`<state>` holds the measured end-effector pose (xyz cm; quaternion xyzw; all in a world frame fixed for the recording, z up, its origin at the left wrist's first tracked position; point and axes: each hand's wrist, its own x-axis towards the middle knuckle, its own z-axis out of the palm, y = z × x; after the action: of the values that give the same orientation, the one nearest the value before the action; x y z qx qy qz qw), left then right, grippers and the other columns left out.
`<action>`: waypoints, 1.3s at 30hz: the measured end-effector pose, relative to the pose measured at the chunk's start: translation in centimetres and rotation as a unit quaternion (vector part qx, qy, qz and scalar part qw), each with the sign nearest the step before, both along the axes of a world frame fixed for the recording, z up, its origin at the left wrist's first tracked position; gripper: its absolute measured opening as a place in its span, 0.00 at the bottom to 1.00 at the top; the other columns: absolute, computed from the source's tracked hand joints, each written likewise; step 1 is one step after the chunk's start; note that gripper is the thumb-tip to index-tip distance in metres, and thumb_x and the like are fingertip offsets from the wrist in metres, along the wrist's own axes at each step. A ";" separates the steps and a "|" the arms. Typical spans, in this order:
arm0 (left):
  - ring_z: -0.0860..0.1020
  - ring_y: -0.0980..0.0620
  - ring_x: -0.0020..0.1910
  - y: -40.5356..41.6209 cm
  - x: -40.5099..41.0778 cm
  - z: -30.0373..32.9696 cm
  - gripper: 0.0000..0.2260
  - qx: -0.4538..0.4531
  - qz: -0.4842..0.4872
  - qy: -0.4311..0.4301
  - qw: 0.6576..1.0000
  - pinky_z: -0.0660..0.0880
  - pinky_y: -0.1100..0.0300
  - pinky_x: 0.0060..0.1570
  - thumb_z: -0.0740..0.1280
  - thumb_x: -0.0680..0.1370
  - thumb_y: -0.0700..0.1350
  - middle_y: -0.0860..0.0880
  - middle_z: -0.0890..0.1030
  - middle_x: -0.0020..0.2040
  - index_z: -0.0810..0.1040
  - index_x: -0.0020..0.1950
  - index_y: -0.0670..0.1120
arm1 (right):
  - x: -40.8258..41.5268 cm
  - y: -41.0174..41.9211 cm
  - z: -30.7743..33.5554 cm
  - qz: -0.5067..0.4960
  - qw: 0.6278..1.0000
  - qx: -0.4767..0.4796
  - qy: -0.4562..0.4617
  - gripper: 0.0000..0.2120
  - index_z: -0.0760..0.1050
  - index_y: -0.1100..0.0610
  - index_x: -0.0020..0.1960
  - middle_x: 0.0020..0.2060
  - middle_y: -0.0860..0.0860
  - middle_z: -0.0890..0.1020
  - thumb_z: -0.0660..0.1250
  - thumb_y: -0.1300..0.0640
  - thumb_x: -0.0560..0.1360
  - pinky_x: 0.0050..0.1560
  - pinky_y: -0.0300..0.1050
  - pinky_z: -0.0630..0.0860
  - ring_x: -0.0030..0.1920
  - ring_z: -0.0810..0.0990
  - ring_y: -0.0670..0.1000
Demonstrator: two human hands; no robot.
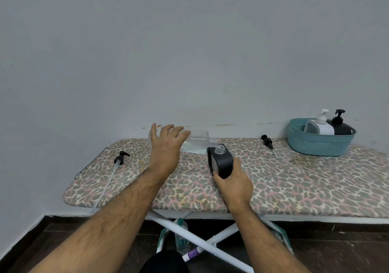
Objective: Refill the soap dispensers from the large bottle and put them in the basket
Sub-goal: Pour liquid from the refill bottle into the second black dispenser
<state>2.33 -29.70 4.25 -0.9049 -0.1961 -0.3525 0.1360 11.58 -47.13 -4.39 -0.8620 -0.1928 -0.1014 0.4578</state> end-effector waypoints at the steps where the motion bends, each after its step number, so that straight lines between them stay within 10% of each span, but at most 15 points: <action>1: 0.74 0.43 0.65 0.0 0.0 0.0 0.33 0.000 -0.001 0.000 1.000 0.52 0.33 0.72 0.71 0.64 0.26 0.51 0.80 0.62 0.77 0.63 0.53 | 0.0 0.0 0.0 0.000 1.000 0.000 0.001 0.27 0.69 0.48 0.66 0.39 0.41 0.76 0.72 0.43 0.72 0.37 0.41 0.68 0.36 0.74 0.46; 39: 0.74 0.42 0.65 0.0 0.1 0.5 0.33 0.008 -0.007 0.000 1.000 0.50 0.35 0.72 0.71 0.63 0.25 0.50 0.80 0.62 0.78 0.62 0.53 | -0.1 0.0 0.0 0.005 1.000 0.012 0.010 0.27 0.69 0.47 0.66 0.43 0.43 0.83 0.72 0.41 0.71 0.40 0.41 0.74 0.38 0.77 0.46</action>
<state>2.43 -29.74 4.76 -0.9050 -0.1874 -0.3550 0.1410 11.51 -47.12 -4.34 -0.8563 -0.1913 -0.0933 0.4706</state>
